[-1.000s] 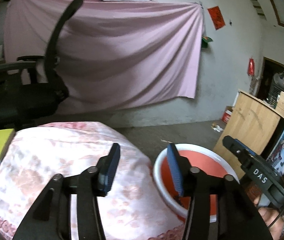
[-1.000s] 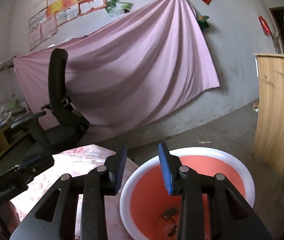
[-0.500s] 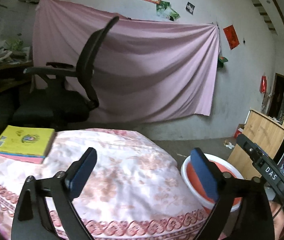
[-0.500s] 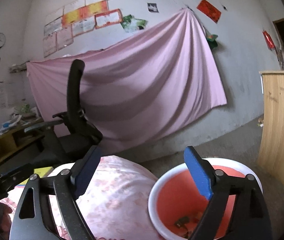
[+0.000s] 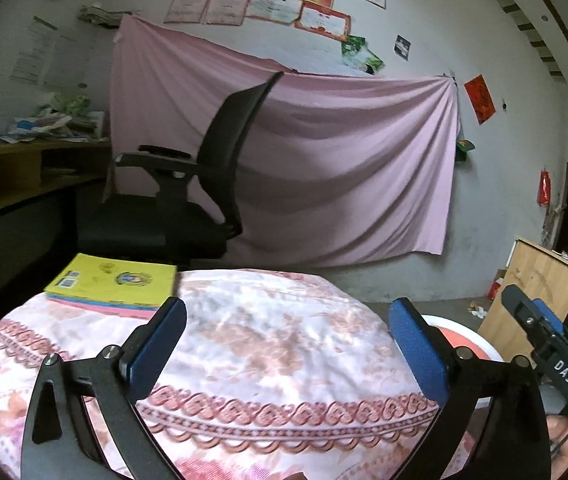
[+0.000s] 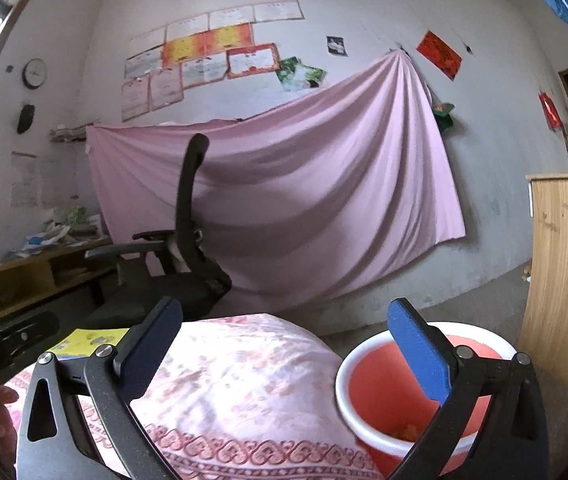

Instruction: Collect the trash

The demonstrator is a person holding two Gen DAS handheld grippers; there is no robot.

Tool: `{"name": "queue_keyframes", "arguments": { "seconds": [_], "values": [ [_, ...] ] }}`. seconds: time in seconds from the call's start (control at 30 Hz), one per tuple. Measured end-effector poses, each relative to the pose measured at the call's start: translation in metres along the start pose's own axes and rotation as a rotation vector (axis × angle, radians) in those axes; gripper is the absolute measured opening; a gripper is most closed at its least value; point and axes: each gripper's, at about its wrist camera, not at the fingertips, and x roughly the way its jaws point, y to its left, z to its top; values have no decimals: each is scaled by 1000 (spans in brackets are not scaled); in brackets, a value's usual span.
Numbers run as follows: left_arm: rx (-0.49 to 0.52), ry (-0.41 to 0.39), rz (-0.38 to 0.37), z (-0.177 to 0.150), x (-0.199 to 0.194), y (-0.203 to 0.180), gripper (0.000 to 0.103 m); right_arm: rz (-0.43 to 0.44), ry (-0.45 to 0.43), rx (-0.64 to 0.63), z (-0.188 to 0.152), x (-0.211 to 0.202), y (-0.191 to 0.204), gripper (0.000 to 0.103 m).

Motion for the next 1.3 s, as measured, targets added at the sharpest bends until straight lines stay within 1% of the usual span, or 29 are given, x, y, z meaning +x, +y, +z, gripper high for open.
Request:
{"name": "queue_keyframes", "arguments": {
  "seconds": [0.33, 0.67, 0.9, 1.03, 1.13, 1.3],
  "values": [
    [13, -15, 56, -25, -48, 24, 99, -1, -38, -59, -18, -46, 36, 103],
    [54, -34, 99, -49, -79, 38, 100, -5, -24, -76, -40, -71, 56, 103],
    [52, -26, 126, -73, -89, 50, 100, -23, 2, -86, -57, -84, 64, 103],
    [48, -18, 130, -80, -87, 56, 100, -36, 19, -98, -64, -89, 67, 103],
    [63, -24, 147, -86, -87, 59, 100, -44, 25, -100, -69, -92, 68, 103],
    [69, -7, 172, -96, -83, 62, 100, -55, 35, -113, -75, -88, 65, 103]
  ]
}}
